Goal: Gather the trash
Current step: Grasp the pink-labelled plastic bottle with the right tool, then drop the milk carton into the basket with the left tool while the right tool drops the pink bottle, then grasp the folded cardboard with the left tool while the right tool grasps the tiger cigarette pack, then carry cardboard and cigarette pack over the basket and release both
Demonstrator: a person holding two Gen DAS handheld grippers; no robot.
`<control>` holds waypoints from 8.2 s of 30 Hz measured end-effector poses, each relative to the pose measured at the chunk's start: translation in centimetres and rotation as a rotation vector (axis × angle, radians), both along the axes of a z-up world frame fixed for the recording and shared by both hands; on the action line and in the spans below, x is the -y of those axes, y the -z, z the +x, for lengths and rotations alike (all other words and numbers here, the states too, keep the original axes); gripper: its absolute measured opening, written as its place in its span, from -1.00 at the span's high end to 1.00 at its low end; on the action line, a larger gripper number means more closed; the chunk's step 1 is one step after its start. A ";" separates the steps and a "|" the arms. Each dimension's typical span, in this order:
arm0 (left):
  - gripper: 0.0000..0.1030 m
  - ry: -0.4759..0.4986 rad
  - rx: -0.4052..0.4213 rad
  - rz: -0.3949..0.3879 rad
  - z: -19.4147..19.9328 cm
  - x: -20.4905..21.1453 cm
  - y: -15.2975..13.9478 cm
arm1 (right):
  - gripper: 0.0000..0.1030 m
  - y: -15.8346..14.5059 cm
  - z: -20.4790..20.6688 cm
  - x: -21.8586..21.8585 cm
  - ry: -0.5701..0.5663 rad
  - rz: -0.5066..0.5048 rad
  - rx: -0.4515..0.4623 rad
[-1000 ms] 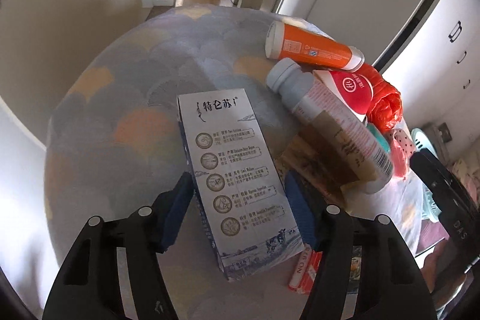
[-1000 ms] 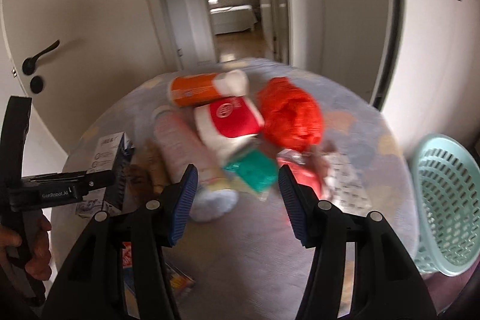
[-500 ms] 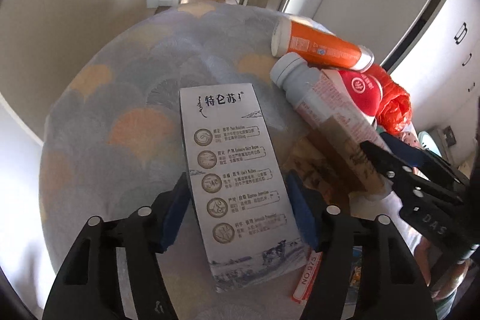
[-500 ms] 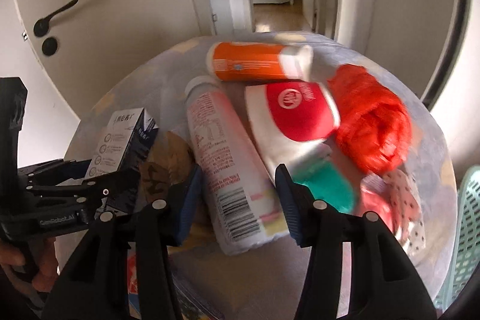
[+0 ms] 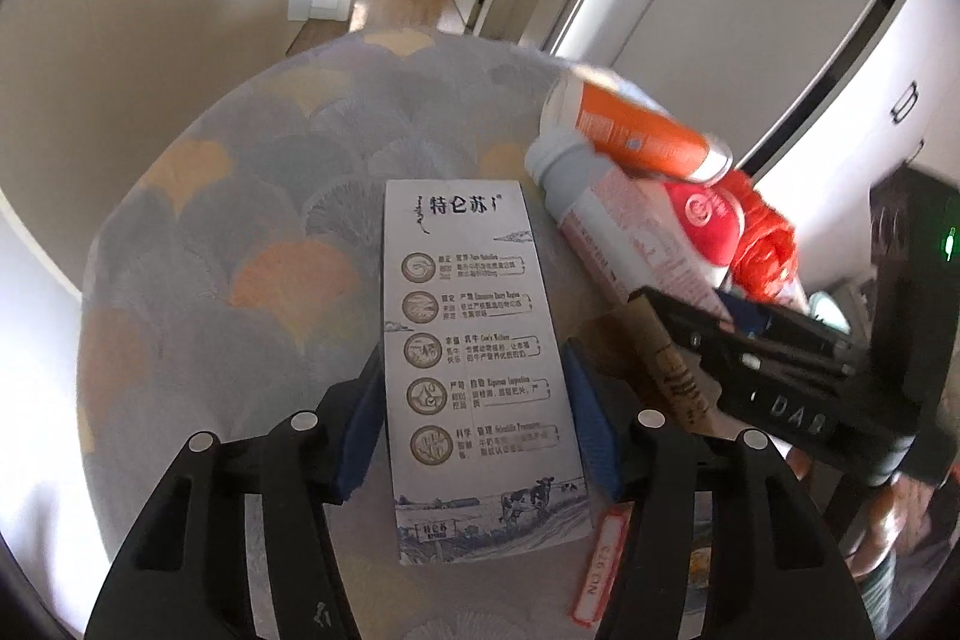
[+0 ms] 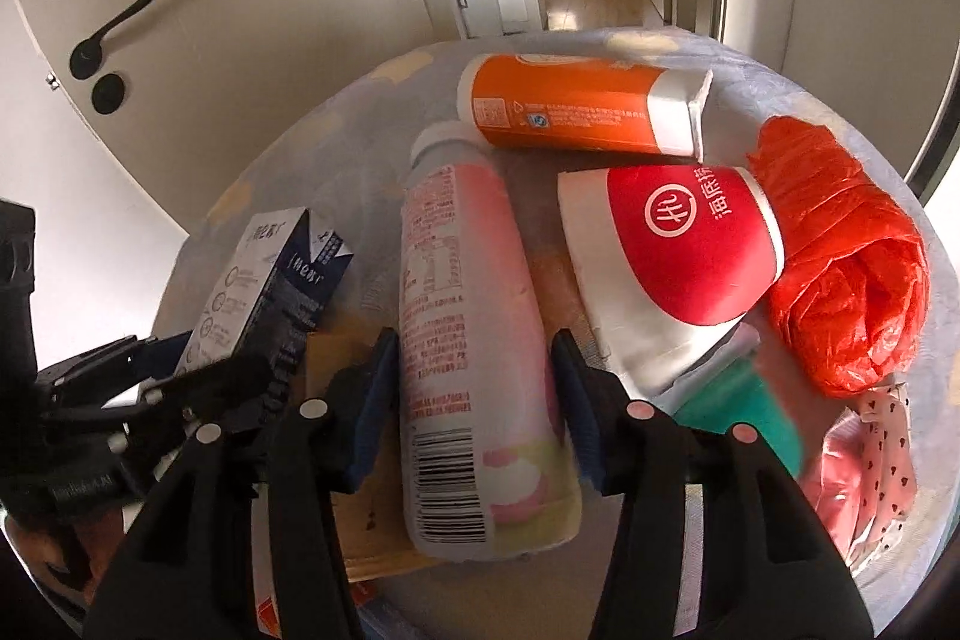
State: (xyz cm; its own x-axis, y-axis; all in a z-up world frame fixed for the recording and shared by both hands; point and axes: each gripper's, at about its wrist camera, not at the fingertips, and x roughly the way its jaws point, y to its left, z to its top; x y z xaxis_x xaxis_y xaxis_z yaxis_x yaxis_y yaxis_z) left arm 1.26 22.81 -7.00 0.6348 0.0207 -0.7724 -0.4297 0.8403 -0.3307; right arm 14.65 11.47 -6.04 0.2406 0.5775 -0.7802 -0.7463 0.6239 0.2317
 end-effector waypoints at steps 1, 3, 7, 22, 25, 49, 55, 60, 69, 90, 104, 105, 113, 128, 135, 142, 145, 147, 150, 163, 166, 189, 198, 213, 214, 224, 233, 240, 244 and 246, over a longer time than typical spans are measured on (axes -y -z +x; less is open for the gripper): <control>-0.05 -0.003 0.018 -0.006 -0.2 -0.1 -0.4 | 0.08 -0.4 -0.2 0.3 0.003 0.009 0.013; -0.05 -0.012 0.045 -0.005 -0.4 -0.3 -1.2 | 0.09 -1.5 -0.6 1.0 0.006 0.032 0.037; -0.05 -0.006 0.101 0.027 -0.7 0.4 -3.6 | 0.10 -3.5 -1.0 2.8 0.022 0.080 0.062; -0.05 0.229 0.243 0.101 4.3 11.3 -10.4 | 0.10 -10.3 -1.7 17.5 0.295 0.227 0.209; -0.05 0.316 0.260 0.109 6.3 15.2 -11.2 | 0.10 -10.7 -0.8 21.9 0.404 0.235 0.224; -0.05 0.725 0.091 -0.009 22.9 37.3 -1.6 | 0.10 0.7 4.4 43.3 1.001 0.058 0.006; -0.09 0.746 0.029 -0.007 24.1 39.4 1.2 | 0.09 2.4 4.9 43.9 1.041 0.053 -0.040; -0.21 0.751 0.044 0.025 23.0 39.4 0.7 | 0.03 2.0 5.1 44.1 1.044 0.077 -0.050; -0.21 0.717 0.111 0.001 19.7 36.1 -2.0 | 0.03 -0.6 3.2 43.0 0.990 0.109 0.027; -0.21 0.387 0.279 0.132 5.6 17.8 -10.0 | 0.03 -7.1 -1.6 29.1 0.652 0.193 0.219; -0.21 0.204 0.089 0.105 -2.7 9.2 -2.1 | 0.03 -4.4 -3.9 20.5 0.458 0.161 0.201; -0.21 0.201 0.075 0.091 -3.0 9.0 -1.3 | 0.03 -4.2 -4.2 20.0 0.448 0.156 0.201; -0.21 0.161 0.056 -0.002 -3.3 7.2 1.3 | 0.03 -3.1 -5.8 18.1 0.378 0.150 0.178; 0.37 0.080 -0.011 -0.069 3.6 4.5 2.2 | 0.03 1.2 -11.2 10.0 0.002 0.102 0.072; 0.74 0.102 -0.014 -0.069 3.7 4.1 2.0 | -0.22 1.1 -11.0 8.7 -0.033 0.090 0.068; 0.89 0.079 0.027 -0.055 1.4 2.3 0.4 | -0.55 1.7 -10.4 6.8 -0.101 0.041 0.046; 0.89 0.057 0.036 -0.058 0.8 1.1 0.0 | -0.55 1.9 -11.1 6.0 -0.156 0.018 0.061; 0.89 0.045 0.037 -0.058 0.4 0.5 -0.1 | -0.55 1.9 -12.1 5.9 -0.188 0.005 0.082; 0.89 0.033 0.040 -0.069 -0.4 -0.3 -0.1 | -0.55 2.2 -13.5 5.6 -0.227 -0.009 0.090; 0.89 0.047 0.070 -0.086 -1.4 -0.3 -0.9 | -0.35 2.4 -15.2 3.7 -0.190 -0.036 0.197; 0.89 0.076 0.077 -0.078 -0.7 0.8 -1.5 | -0.33 1.5 -14.9 5.2 -0.144 -0.003 0.197; 0.89 0.432 0.173 -0.017 10.1 15.8 -6.9 | -0.30 -6.0 -5.7 25.5 0.436 0.096 0.302; 0.89 0.609 0.177 -0.003 16.4 25.7 -7.3 | -0.30 -5.2 -0.9 34.3 0.716 0.102 0.233; 0.89 0.771 0.028 0.013 24.4 37.4 0.5 | -0.31 0.1 3.6 43.3 1.056 0.063 -0.011; 0.89 0.772 0.026 0.014 24.6 37.6 0.6 | -0.31 -0.1 3.8 43.4 1.059 0.063 -0.012; 0.15 0.779 0.126 0.034 23.2 37.1 -1.6 | -0.33 0.5 3.7 43.9 1.056 0.078 -0.018; 0.15 0.698 0.197 0.002 20.0 31.5 -4.0 | -0.33 -1.8 2.0 40.3 0.985 0.066 0.064; 0.15 0.586 0.262 0.015 16.9 25.0 -6.8 | -0.33 -3.9 1.1 35.2 0.874 0.061 0.132; 0.11 0.499 0.284 0.016 15.4 20.5 -7.8 | -0.33 -4.3 0.9 32.3 0.808 0.064 0.145; 0.00 0.446 0.289 0.027 14.8 18.0 -8.1 | -0.33 -4.3 0.8 31.1 0.779 0.070 0.149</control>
State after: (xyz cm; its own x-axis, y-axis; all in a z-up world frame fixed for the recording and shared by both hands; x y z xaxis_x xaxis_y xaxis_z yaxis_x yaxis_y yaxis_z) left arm 16.03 4.77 1.11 0.7732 -0.2829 -0.5676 0.0772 0.9303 -0.3585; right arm 15.44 -19.66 -1.79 0.6941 0.2464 -0.6764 -0.1271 0.9668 0.2218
